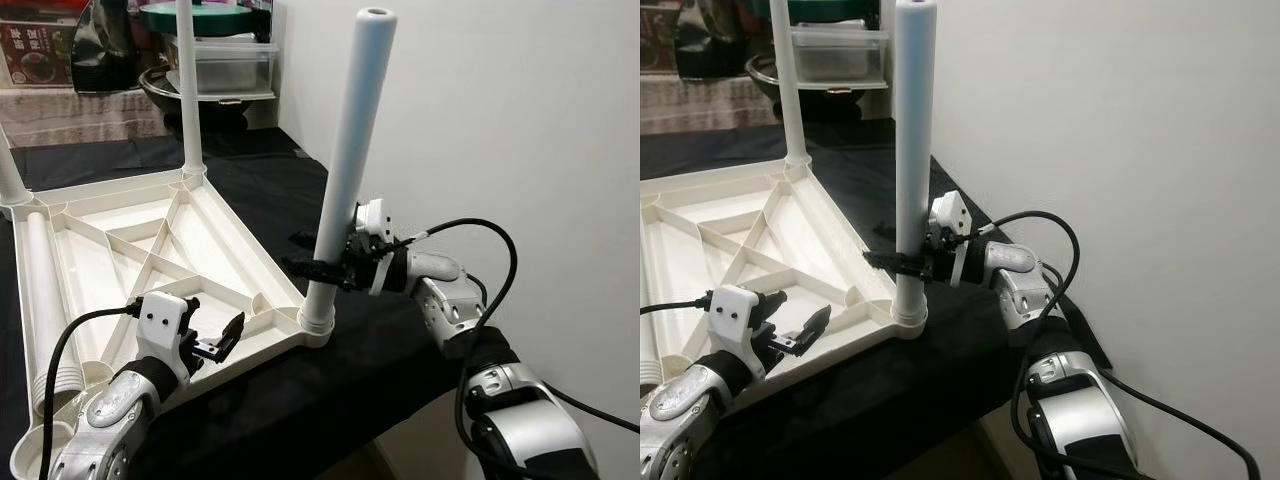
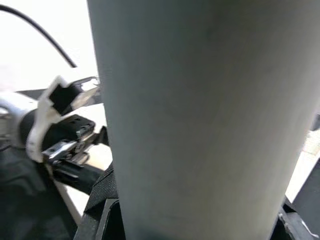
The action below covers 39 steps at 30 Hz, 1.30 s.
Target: Building children table
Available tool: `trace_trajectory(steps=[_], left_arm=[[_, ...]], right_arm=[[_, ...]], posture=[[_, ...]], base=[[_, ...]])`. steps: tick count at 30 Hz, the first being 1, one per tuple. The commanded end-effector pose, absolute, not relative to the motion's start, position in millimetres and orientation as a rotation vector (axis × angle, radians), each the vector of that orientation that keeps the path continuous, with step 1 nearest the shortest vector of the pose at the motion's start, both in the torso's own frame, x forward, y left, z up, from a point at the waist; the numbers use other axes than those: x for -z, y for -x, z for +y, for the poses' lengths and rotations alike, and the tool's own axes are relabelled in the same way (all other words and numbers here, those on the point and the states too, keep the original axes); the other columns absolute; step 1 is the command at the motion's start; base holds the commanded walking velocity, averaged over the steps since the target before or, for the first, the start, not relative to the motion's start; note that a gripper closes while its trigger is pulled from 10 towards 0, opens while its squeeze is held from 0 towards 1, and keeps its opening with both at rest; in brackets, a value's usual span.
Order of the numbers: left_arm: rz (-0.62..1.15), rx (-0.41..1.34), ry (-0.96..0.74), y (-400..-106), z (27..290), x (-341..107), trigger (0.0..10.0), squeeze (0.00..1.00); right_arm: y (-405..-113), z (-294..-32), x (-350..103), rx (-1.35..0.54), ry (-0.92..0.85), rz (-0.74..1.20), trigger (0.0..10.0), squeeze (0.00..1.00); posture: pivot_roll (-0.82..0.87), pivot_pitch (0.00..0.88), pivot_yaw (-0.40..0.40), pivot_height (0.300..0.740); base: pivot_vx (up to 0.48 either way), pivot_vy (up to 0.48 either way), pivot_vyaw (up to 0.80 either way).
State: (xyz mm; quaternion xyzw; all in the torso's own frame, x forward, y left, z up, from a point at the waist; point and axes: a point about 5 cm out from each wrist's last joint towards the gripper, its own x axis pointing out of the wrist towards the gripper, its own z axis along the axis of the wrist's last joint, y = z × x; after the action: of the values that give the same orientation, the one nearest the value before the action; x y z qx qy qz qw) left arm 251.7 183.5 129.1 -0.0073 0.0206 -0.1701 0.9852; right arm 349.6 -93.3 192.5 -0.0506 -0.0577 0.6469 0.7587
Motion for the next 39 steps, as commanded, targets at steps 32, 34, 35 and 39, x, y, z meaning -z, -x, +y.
trace_trajectory(steps=[32,34,35,39], left_arm=[[0.052,0.369,0.046,-246,171,-127,10.0,0.0],[0.052,0.368,0.047,-246,171,-127,10.0,0.0],[0.053,0.368,0.047,-246,171,-127,10.0,0.0],[0.053,0.369,0.049,-246,170,-126,10.0,0.0]], right_arm=[[-360,-98,-171,-1.404,-0.163,0.099,0.0,0.0],[-360,-98,-171,-1.404,-0.16,0.099,0.0,0.0],[-360,-98,-170,-1.407,-0.153,0.099,0.0,0.0],[-360,-99,-168,-1.384,-0.137,0.093,0.0,0.0]], posture=[[0.09,0.0,-0.154,0.74],[0.09,0.0,-0.154,0.74],[0.09,0.0,-0.152,0.74],[0.08,0.0,-0.153,0.74]], base=[[0.0,0.0,0.0],[0.0,0.0,0.0],[0.0,0.0,0.0],[0.0,0.0,0.0]])
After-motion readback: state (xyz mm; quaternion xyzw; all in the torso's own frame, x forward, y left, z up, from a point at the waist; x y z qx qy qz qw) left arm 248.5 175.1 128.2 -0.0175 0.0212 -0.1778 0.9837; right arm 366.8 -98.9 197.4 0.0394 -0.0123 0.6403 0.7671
